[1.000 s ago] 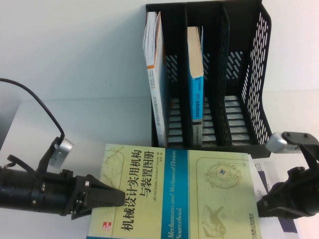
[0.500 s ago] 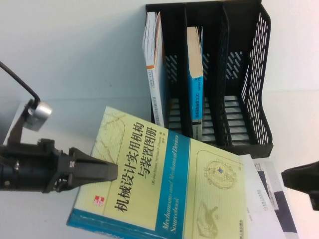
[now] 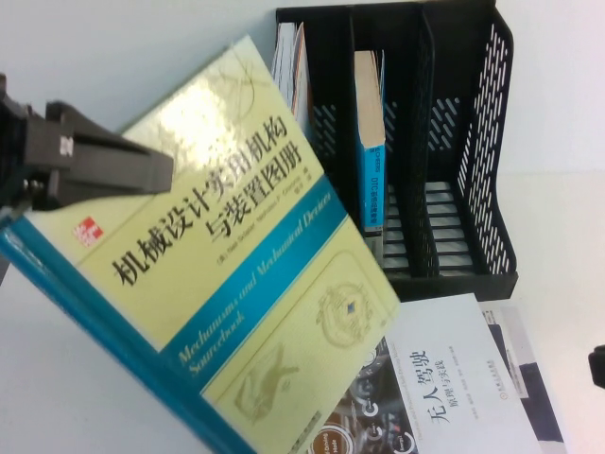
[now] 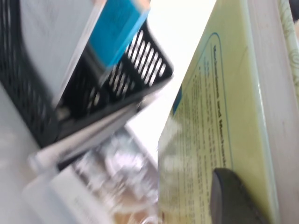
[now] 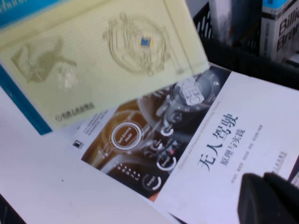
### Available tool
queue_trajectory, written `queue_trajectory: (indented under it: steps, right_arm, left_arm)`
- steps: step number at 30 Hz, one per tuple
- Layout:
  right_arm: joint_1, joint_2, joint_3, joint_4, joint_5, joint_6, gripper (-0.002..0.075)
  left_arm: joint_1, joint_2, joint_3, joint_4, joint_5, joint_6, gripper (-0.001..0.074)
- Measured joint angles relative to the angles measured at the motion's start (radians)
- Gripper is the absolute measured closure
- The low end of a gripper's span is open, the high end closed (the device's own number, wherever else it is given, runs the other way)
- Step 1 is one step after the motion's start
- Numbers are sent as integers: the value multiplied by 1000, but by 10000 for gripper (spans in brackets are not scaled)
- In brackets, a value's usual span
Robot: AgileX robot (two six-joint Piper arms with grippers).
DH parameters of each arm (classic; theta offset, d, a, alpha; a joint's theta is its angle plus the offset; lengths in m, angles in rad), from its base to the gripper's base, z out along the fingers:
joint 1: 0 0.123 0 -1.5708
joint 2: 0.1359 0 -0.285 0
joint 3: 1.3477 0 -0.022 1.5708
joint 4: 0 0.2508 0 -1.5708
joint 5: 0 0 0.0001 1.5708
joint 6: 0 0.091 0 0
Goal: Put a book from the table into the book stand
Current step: Place the book on the book shelf
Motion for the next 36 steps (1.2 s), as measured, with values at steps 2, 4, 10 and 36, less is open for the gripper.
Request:
queue_trajectory:
  steps: [2,4,10,36]
  right_arm:
    - [0,-2,0,-23,15,24,729]
    - [0,-2,0,-45,21,50,729]
    - [0,-2,0,-75,27,93,729]
    - [0,-2,0,-220,48,336,729]
  left_arm:
    - [0,0,-61,-12,8,-47,542]
    - [0,-2,-108,-17,8,-97,542]
    - [-28,-8,-199,18,-59,-226,542]
    - [-830,622,-865,1240,-434,-1122,543]
